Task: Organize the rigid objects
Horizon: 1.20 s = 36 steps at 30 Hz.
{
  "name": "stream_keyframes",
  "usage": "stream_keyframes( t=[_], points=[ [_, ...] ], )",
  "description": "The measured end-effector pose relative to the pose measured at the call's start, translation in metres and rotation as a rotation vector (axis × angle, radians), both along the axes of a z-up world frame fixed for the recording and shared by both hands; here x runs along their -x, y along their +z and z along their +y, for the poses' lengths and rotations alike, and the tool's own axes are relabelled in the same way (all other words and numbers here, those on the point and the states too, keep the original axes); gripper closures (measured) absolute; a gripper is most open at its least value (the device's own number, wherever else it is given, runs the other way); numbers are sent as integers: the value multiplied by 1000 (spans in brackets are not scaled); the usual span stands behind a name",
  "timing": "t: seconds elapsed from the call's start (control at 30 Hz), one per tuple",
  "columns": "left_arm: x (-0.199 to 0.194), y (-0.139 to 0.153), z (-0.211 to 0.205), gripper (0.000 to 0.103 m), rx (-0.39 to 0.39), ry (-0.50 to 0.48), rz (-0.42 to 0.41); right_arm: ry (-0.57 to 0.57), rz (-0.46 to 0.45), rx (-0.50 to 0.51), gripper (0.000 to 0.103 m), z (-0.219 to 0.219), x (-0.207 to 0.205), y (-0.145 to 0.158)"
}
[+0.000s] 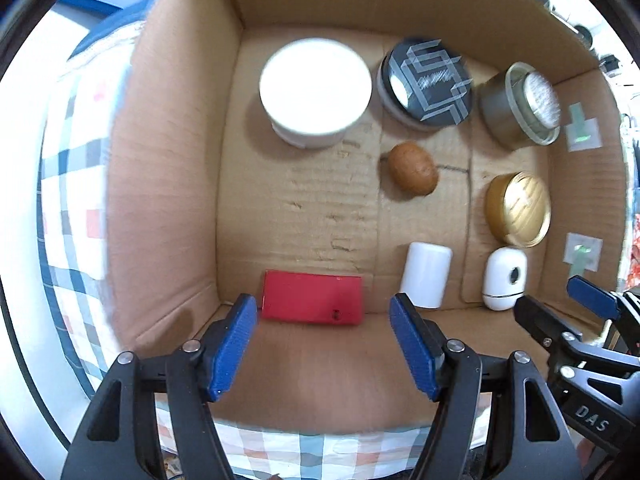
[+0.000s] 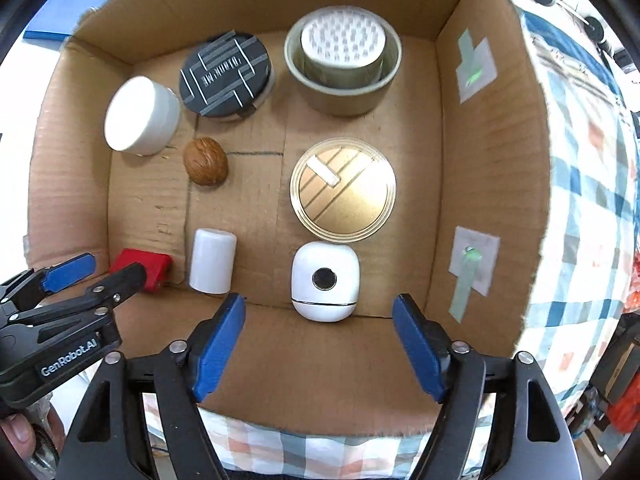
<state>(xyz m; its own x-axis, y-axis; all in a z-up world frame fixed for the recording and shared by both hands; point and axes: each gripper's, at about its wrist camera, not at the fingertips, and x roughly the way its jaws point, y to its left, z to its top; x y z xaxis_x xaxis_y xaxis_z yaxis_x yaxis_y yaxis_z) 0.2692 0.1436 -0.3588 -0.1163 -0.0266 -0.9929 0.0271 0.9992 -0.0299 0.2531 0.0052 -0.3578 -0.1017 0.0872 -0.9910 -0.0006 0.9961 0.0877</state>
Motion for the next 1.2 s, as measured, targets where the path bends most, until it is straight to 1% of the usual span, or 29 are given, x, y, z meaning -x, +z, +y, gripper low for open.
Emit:
stream_keyframes(
  t=[0.03, 0.07, 0.1, 0.13, 0.2, 0.27, 0.43, 0.53, 0.63, 0.77, 0.9, 1.07, 1.2],
  points=[
    [-1, 6, 0, 21, 4, 2, -18, 0, -6, 1, 18, -1, -3, 6],
    [-2, 12, 0, 15, 1, 3, -35, -1, -14, 2, 15, -3, -4, 10],
    [-3, 17, 0, 9, -10, 4, -56, -4, -20, 4, 8, -4, -5, 13],
    [-3, 22, 1, 5, -24, 2, -70, -9, -27, 5, 4, -6, -5, 16],
    [-7, 31, -2, 2, -34, 5, -83, -12, -37, 8, 0, -7, -3, 21],
    [-7, 36, 0, 1, -21, 14, -91, -12, -48, 16, 0, -9, -1, 25],
    [9, 54, 6, 1, -36, 22, -131, -21, -68, 29, 0, -14, 12, 33],
    [18, 71, 7, 1, -33, 38, -171, -25, -88, 27, 0, -17, 18, 43],
    [28, 96, 7, 0, -29, 45, -218, -23, -116, 20, 0, -20, 27, 59],
    [49, 134, 3, 1, -28, 42, -296, -25, -174, 3, 0, -26, 46, 97],
    [72, 176, -2, 1, -17, 35, -373, -25, -247, -6, 0, -33, 69, 143],
    [98, 221, -6, 1, -6, 21, -445, -47, -334, -36, 0, -45, 98, 196],
    [116, 246, -7, 1, -13, 28, -482, -66, -389, -50, 0, -55, 120, 232]
  ],
)
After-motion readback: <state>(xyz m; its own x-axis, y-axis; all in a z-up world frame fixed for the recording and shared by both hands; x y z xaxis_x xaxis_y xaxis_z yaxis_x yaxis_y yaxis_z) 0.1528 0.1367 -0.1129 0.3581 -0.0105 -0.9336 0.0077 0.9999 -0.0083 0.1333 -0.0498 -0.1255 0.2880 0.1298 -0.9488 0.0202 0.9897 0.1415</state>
